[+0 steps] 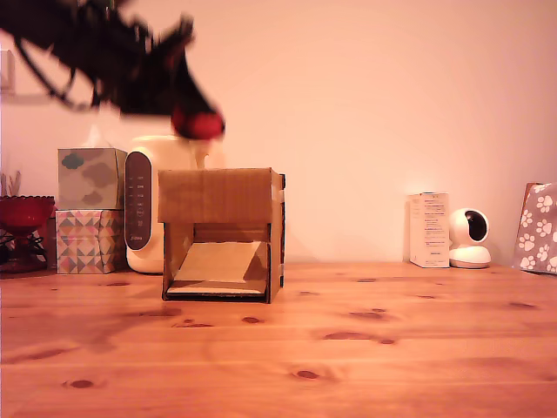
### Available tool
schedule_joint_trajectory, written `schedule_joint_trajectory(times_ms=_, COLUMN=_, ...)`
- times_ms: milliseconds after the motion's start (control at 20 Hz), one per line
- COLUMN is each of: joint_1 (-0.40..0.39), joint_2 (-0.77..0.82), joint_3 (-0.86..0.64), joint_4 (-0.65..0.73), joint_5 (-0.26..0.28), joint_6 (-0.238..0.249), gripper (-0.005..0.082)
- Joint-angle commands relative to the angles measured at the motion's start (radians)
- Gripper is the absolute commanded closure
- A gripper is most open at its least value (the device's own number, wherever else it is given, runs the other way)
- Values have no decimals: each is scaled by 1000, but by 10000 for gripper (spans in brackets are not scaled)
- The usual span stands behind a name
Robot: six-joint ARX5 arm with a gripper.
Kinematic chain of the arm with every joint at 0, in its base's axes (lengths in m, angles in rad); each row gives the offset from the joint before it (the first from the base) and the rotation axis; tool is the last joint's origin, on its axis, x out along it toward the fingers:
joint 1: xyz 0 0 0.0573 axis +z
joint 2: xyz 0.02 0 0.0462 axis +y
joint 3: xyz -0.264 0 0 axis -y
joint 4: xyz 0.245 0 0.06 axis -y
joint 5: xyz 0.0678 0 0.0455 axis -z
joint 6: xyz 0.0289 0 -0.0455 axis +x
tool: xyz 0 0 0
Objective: Drop the footbag into the cardboard dice tower
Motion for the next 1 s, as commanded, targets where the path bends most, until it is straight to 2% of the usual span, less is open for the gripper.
schedule_joint_trajectory(times_ms=0, joint_1=-2, joint_2=19, joint_3=-14, joint_4=77, joint_5=-23, joint_6=23, gripper=626)
schedule_joint_trajectory(times_ms=200, joint_1=-1, joint_2=43, joint_3=-14, joint_4=217, joint_5=-84, joint_6=29, gripper=626)
schedule_joint_trajectory(times_ms=350, joint_1=6, joint_2=76, joint_3=-9, joint_4=277, joint_5=-105, joint_6=40, gripper=624)
schedule_joint_trajectory(times_ms=750, joint_1=34, joint_2=279, joint_3=180, joint_4=280, joint_5=-105, joint_6=55, gripper=624)
schedule_joint_trajectory(times_ms=950, joint_1=53, joint_2=375, joint_3=296, joint_4=201, joint_5=-102, joint_6=55, gripper=624)
